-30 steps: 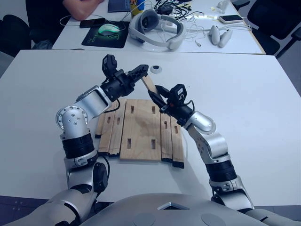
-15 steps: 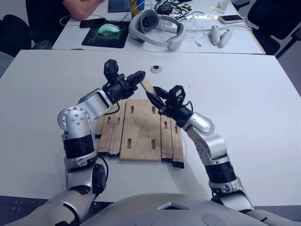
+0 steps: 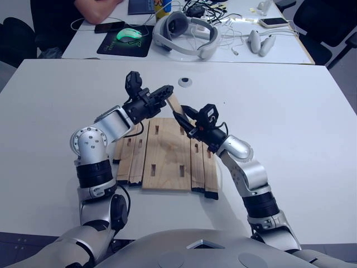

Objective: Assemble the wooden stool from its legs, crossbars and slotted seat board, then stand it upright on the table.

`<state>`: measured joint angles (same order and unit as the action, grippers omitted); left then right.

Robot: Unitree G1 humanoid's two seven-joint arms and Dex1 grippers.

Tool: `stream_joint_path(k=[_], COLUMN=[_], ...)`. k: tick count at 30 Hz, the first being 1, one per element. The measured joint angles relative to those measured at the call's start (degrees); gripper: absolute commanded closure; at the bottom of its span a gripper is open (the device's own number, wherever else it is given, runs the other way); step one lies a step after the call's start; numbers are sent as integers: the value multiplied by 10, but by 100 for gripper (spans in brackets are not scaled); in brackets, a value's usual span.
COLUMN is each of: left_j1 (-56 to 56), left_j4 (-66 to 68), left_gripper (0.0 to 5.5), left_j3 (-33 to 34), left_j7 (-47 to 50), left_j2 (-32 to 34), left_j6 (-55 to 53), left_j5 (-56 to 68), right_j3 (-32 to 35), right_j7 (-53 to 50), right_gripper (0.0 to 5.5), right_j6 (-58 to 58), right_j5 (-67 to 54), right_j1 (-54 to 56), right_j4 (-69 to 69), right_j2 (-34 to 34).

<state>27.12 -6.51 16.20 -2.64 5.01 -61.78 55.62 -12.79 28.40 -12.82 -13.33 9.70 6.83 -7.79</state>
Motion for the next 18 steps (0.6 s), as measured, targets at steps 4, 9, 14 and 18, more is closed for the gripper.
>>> stream_joint_path(k=[4,9,14,18], left_j1=[-3,-34,-77,-142], left_j4=[-7,-49,-166,-303], left_gripper=[506,506,506,506], left_j3=[-26,-28,-35,-69], left_j7=[-3,8,54,81], left_j2=[27,33,28,51], left_j6=[40,56,55,79], left_j5=[-65,-89,-108,-166], right_j3=[11,35,63,82], right_j7=[-7,-10,-11,-30], right_gripper=[333,281,281,281], right_j6=[0,-12,-23,-22], right_j5=[-7,-16,-34,-33], right_j1=[0,1,1,-8], right_j4=[-4,-4,-8,-22], right_j2=[8,7,2,0])
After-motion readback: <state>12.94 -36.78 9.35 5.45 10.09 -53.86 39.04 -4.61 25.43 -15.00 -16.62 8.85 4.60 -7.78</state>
